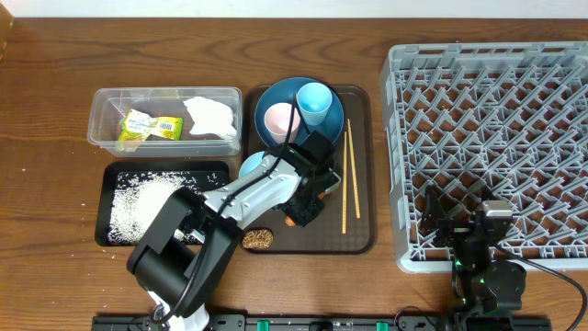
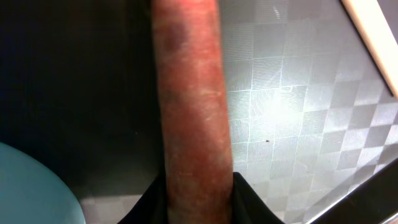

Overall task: Sort waste into correct bins and load items into the dishwasher rack
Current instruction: 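Carry the carrot left and release it onto the black tray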

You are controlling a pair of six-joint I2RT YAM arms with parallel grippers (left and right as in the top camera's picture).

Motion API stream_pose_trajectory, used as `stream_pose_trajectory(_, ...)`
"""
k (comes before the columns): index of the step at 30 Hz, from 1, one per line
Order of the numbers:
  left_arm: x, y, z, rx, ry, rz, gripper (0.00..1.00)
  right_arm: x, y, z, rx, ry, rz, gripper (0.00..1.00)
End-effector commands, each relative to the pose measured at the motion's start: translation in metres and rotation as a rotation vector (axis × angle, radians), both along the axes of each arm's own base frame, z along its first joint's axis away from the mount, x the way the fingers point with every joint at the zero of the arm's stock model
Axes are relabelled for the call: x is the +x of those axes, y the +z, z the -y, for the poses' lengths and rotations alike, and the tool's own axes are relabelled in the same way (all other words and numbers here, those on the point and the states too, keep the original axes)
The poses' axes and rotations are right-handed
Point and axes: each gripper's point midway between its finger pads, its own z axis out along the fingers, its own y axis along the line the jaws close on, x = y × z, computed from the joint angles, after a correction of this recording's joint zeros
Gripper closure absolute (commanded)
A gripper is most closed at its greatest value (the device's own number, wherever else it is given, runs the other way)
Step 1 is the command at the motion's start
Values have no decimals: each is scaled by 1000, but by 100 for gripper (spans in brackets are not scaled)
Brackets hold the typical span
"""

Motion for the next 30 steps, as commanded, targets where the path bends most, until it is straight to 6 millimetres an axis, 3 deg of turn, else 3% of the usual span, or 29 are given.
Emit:
stream_pose_trajectory(1, 2, -2, -5, 33, 1, 3, 87, 0, 0, 1, -7, -2, 0, 1)
stream_pose_trajectory(3, 4, 4, -3, 30, 2, 7, 94, 0, -1, 1, -7, -2, 0, 1)
stream_pose_trajectory(8, 13, 35, 5, -13, 30, 46, 94, 0, 0, 1, -7, -2, 1, 1)
stream_pose_trajectory(13, 21, 84, 12, -94, 39, 139, 94, 0, -1, 1, -7, -2, 0, 1)
stream_pose_trajectory(16, 32, 111, 1, -111, 105, 231, 94, 0, 0, 1, -7, -2, 1, 1)
stream_pose_trajectory(20, 53, 145, -39, -93, 315, 350, 94, 0, -1, 1, -7, -2, 0, 1)
stream_pose_trajectory(23, 65, 163, -82, -77, 545, 396, 94, 0, 0, 1, -7, -2, 1, 1)
stream_pose_trajectory(30, 69, 169, -196, -22, 1180, 351, 94, 0, 0, 1, -7, -2, 1, 1)
